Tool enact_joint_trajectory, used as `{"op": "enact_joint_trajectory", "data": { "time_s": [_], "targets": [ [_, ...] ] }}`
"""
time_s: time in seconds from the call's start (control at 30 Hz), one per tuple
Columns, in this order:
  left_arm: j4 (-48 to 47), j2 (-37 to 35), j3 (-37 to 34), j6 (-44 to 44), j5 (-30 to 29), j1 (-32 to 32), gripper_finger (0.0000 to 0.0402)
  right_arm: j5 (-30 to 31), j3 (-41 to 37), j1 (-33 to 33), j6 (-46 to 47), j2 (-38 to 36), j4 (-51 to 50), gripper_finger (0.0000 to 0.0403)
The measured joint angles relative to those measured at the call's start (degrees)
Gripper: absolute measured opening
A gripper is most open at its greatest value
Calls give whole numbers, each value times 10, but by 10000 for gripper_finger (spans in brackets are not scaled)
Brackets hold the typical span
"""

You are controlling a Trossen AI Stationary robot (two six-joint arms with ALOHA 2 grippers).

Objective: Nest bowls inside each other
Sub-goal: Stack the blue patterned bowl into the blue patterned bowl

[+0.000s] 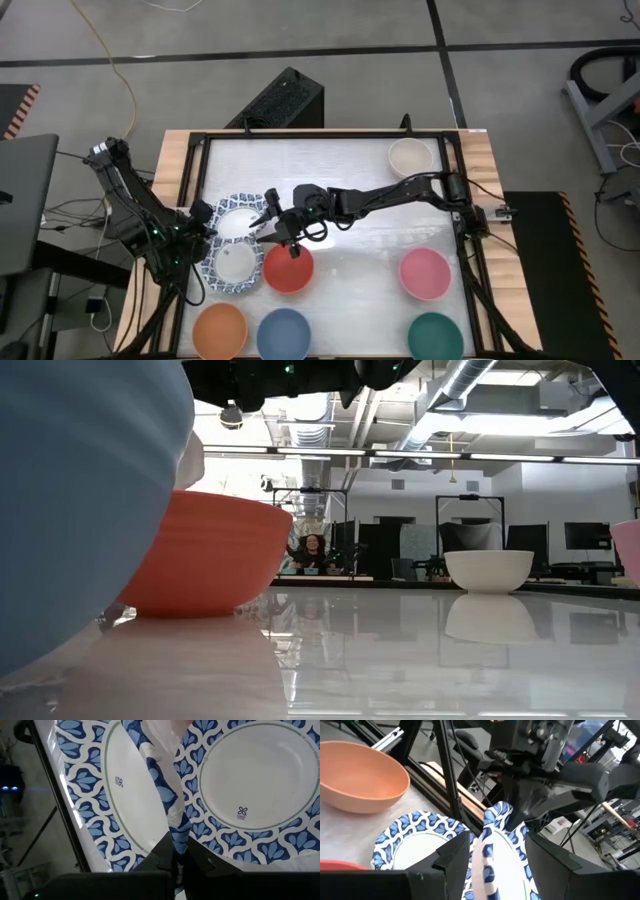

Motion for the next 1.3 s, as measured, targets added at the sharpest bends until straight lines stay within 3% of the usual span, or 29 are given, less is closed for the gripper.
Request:
{"op": "enact_joint_trajectory", "data": {
  "time_s": [0.9,1.3],
  "targets": [
    [0,0,0,-11,-8,0,0,-1,0,-10,16,24,11,212],
    [1,0,0,-10,-9,0,0,0,0,-14,16,22,0,122]
  ]
}}
